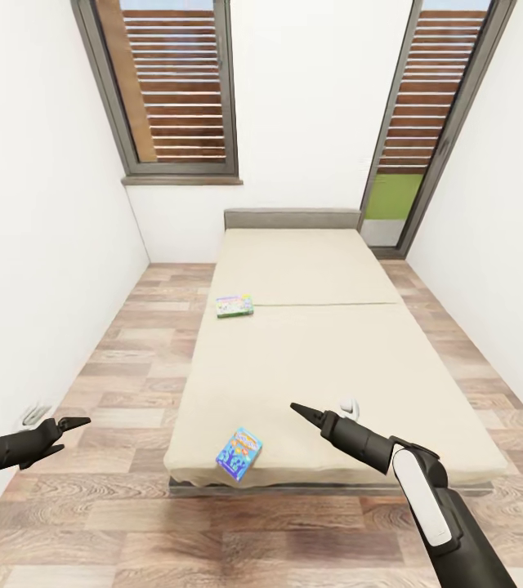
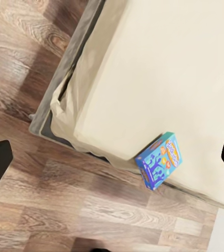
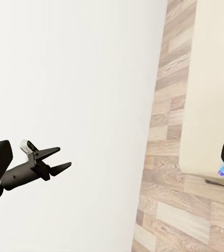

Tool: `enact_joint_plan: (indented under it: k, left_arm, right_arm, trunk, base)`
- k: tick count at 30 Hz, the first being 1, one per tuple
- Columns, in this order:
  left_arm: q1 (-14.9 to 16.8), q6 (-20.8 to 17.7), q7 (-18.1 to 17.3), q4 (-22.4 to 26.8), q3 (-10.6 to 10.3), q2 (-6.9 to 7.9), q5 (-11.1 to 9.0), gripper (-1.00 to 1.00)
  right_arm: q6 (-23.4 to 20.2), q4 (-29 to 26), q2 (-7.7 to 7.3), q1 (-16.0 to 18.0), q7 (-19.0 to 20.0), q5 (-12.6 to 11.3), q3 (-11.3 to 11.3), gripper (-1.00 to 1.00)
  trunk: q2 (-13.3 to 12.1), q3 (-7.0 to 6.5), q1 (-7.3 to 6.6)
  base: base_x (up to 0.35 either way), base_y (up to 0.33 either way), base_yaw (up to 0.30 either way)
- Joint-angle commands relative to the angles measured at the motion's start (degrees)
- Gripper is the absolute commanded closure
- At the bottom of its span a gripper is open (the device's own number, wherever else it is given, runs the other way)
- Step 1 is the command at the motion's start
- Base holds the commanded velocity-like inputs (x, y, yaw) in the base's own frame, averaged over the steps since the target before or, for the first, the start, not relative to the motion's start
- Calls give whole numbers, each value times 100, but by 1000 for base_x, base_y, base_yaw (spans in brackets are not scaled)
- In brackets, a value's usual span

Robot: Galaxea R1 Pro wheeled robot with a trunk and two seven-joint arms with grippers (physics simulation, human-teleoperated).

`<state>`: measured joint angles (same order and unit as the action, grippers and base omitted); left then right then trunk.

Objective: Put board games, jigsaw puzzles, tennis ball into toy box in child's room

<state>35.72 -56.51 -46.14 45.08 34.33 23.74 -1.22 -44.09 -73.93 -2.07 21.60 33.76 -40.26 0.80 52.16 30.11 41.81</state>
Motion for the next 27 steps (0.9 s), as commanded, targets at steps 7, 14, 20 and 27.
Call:
enact_joint_plan:
  k: [7, 14, 20, 27]
  left_arm:
    - [5, -45, -9, 0, 12, -16, -10, -100]
    - [5, -45, -3, 0, 12, -35, -10, -100]
    - [5, -45, -1, 0, -4, -70, -3, -100]
    - [5, -52, 0, 0, -259, -72, -1, -100]
  right_arm:
    - [-38, 0, -3, 2, 8, -14, 9, -100]
    - [-37, 1, -2, 2, 8, -16, 12, -100]
    - [-38, 1, -3, 2, 11, -18, 16, -100]
    - [-36, -13, -6, -30, 16, -15, 15, -100]
  trunk:
    - [4, -61, 1]
    - [4, -128, 1]
    - [4, -185, 1]
    - [4, -251, 1]
  base:
    - [0, 0, 0]
    - [0, 0, 0]
    - [0, 0, 0]
    - [0, 0, 0]
